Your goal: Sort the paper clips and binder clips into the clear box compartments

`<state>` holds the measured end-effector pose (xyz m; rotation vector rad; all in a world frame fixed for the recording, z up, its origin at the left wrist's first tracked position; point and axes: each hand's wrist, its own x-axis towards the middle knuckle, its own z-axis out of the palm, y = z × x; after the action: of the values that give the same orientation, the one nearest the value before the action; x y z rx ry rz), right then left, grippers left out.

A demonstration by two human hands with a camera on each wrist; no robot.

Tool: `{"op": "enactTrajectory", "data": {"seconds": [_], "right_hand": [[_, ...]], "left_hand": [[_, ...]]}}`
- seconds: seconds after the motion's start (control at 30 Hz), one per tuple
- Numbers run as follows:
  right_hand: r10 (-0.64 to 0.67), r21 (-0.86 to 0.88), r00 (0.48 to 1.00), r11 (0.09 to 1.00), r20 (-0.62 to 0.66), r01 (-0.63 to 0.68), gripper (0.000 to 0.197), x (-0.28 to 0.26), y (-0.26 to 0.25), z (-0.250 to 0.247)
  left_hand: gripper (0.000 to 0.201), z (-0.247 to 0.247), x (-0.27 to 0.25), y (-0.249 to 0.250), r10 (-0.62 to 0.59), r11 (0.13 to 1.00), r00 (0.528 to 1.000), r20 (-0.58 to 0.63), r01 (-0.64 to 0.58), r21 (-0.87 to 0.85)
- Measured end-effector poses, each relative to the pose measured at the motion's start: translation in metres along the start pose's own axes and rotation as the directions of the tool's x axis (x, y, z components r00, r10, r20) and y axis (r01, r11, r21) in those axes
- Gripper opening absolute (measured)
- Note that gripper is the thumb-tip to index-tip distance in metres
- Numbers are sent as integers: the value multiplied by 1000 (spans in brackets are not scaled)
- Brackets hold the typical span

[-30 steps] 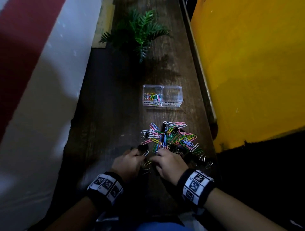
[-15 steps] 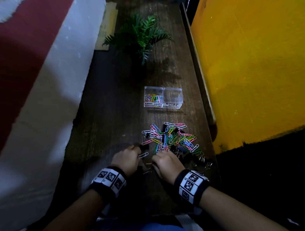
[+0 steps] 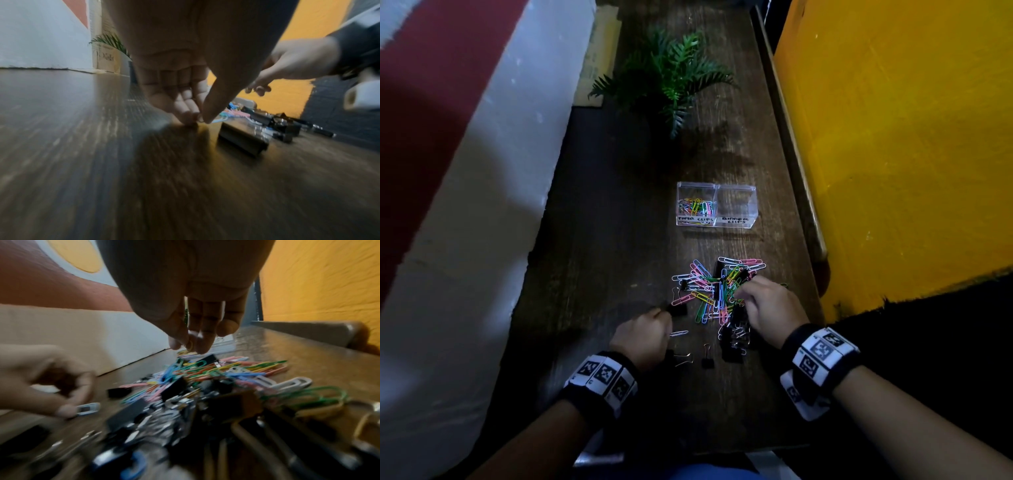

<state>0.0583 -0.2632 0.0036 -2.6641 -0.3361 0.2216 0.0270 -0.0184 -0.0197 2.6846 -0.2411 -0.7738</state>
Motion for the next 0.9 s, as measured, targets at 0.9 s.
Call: {"op": "enactTrajectory", "data": {"seconds": [0.9], "right_hand": [[91,-320,975,947,201,-22,16,92,41,-25]], "left_hand": [[21,-56,86,9,59,994,989,-133,-45,103]]}}
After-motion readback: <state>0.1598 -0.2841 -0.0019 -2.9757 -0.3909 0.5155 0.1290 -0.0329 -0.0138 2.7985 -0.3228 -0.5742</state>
